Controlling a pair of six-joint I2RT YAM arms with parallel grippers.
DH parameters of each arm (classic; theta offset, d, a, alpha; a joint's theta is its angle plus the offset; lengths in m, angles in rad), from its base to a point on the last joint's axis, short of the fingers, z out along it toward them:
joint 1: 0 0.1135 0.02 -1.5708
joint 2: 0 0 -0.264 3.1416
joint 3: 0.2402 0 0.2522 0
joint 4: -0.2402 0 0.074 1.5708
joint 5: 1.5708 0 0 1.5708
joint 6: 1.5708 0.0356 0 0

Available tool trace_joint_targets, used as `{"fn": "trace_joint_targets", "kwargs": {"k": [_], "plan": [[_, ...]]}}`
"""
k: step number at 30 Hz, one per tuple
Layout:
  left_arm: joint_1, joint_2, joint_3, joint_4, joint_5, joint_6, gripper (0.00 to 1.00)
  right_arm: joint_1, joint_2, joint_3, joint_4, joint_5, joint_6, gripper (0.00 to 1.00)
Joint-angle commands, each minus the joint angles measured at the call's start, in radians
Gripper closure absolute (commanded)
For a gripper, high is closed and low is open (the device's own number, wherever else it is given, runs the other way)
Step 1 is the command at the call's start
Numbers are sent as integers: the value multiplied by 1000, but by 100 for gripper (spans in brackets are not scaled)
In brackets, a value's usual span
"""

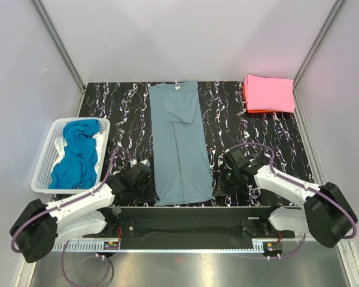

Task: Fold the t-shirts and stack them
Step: Fold the tshirt

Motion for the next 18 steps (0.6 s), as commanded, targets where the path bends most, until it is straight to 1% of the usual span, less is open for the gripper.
{"fn": "trace_joint_targets", "kwargs": {"k": [1, 5, 8, 10, 12, 14, 16, 17, 18], "plan": [[17, 12, 36, 25, 62, 3, 100, 10, 17, 63, -22, 10, -18, 100], [84, 66, 75, 24, 107, 58, 100, 10, 64, 127, -67, 54, -40, 100], [142, 90, 114, 16, 130, 98, 100, 10, 92, 213, -119, 94, -72, 100], [188, 121, 168, -10, 133, 138, 100, 10, 118, 297, -144, 116, -106, 100], [224, 163, 234, -38, 142, 169, 100, -1, 169, 354, -170, 140, -130, 100], [283, 197, 277, -49, 161, 213, 100, -13, 239, 437, -176, 140, -171, 100], [346, 260, 340, -53, 176, 254, 100, -36, 284, 507, -161, 137, -222, 100], [368, 286, 366, -58, 179, 268, 100, -45, 336, 537, -167, 160, -237, 100], [386, 343, 424, -70, 178, 284, 100, -62, 365, 615, -176, 174, -272, 100]]}}
